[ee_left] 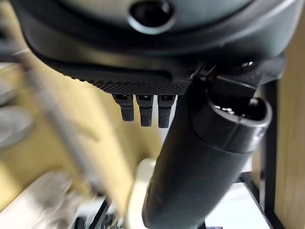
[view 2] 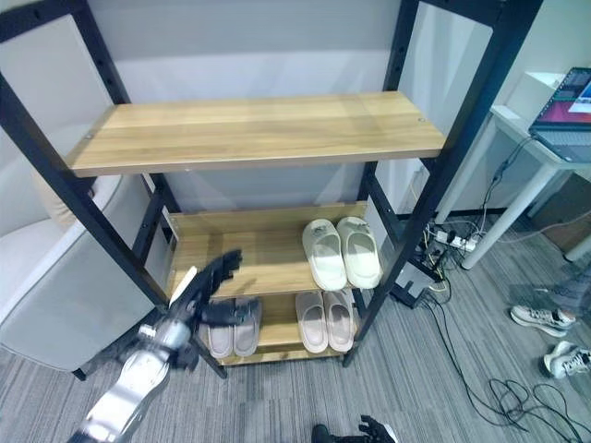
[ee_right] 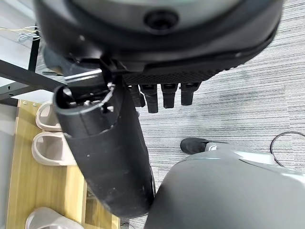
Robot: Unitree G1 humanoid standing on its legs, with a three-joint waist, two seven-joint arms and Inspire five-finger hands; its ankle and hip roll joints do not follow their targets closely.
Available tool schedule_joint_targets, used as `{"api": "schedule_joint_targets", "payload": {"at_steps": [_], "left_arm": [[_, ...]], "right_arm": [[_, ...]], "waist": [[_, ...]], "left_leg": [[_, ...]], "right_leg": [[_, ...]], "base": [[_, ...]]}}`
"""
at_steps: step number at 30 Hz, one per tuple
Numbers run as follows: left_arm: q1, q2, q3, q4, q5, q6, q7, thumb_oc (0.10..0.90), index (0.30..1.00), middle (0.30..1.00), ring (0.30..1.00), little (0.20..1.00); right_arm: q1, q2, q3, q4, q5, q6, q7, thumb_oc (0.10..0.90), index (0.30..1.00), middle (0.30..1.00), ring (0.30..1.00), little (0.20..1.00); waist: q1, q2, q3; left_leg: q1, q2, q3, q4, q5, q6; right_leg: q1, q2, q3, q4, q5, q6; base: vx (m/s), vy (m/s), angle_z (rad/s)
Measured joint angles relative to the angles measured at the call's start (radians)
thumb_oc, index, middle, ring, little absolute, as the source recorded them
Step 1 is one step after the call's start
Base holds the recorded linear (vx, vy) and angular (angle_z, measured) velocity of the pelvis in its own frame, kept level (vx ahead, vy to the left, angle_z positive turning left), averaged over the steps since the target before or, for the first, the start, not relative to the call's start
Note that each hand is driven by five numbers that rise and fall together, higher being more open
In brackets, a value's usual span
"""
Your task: Arrange the slippers neatly on the shoe rack.
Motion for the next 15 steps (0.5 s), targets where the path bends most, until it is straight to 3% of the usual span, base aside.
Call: {"api": "schedule_joint_targets", "payload": {"at_steps": [2,5,10,11,13,14,15], "left_arm": [[0.048,0.021,0.007,-0.011,-0.047,0.001,-0.043,0.800,0.900,0.900,0.900,0.900],[0.098,0.036,0.016,-0.017,-0.139,0.026,-0.104,0.800,0.900,0.900,0.900,0.900],[0.114,0.020,-0.037,0.085,-0.138,0.046,-0.156,0.800,0.900,0.900,0.900,0.900],[0.095,-0.019,-0.047,0.201,-0.132,0.020,-0.169,0.800,0.900,0.900,0.900,0.900],[0.078,-0.082,-0.049,0.379,-0.077,0.034,-0.143,0.800,0.900,0.900,0.900,0.900],[0.037,-0.161,-0.023,0.596,-0.041,-0.001,-0.121,0.800,0.900,0.900,0.900,0.900],[0.016,-0.197,-0.009,0.696,-0.015,0.019,-0.088,0.800,0.900,0.900,0.900,0.900]], "right_arm": [[0.005,-0.005,-0.005,0.012,-0.006,0.006,0.002,0.800,0.900,0.900,0.900,0.900],[0.007,-0.004,-0.006,0.042,-0.035,0.007,0.014,0.800,0.900,0.900,0.900,0.900],[0.008,-0.003,-0.005,0.053,-0.040,0.009,0.019,0.800,0.900,0.900,0.900,0.900],[0.004,-0.004,-0.005,0.066,-0.039,0.010,0.020,0.800,0.900,0.900,0.900,0.900],[0.001,-0.005,-0.005,0.080,-0.039,0.011,0.023,0.800,0.900,0.900,0.900,0.900],[0.002,-0.005,-0.012,0.080,-0.038,0.011,0.023,0.800,0.900,0.900,0.900,0.900],[0.002,-0.004,-0.017,0.082,-0.037,0.012,0.023,0.800,0.900,0.900,0.900,0.900]], "waist": [[0.028,0.007,-0.010],[0.031,0.009,-0.024],[0.028,0.004,-0.038],[0.023,0.017,-0.052],[0.026,0.009,-0.057],[0.023,0.012,-0.058],[0.022,0.010,-0.058]], "left_leg": [[0.008,0.000,-0.008,-0.001,-0.001,-0.001],[0.015,-0.002,-0.045,-0.002,-0.003,-0.011],[0.008,0.000,-0.078,-0.002,-0.005,-0.008],[0.008,0.002,-0.081,-0.002,-0.003,-0.010],[0.005,0.005,-0.088,-0.002,-0.003,-0.011],[0.003,0.006,-0.101,-0.001,-0.001,-0.013],[0.001,0.007,-0.107,-0.001,0.000,-0.015]], "right_leg": [[0.013,-0.001,-0.009,0.000,-0.003,0.002],[0.035,-0.005,-0.045,0.000,-0.013,0.001],[0.048,-0.008,-0.072,0.000,-0.019,-0.005],[0.049,-0.009,-0.077,0.000,-0.021,-0.008],[0.050,-0.005,-0.082,0.000,-0.024,-0.012],[0.053,-0.002,-0.096,0.000,-0.026,-0.013],[0.054,-0.004,-0.104,0.000,-0.027,-0.014]], "base": [[-0.04,-0.034,0.19],[-0.02,-0.028,0.30],[-0.02,-0.014,0.17],[-0.05,0.015,0.10],[-0.07,0.021,0.13],[-0.04,0.012,0.22],[-0.03,0.016,0.25]]}}
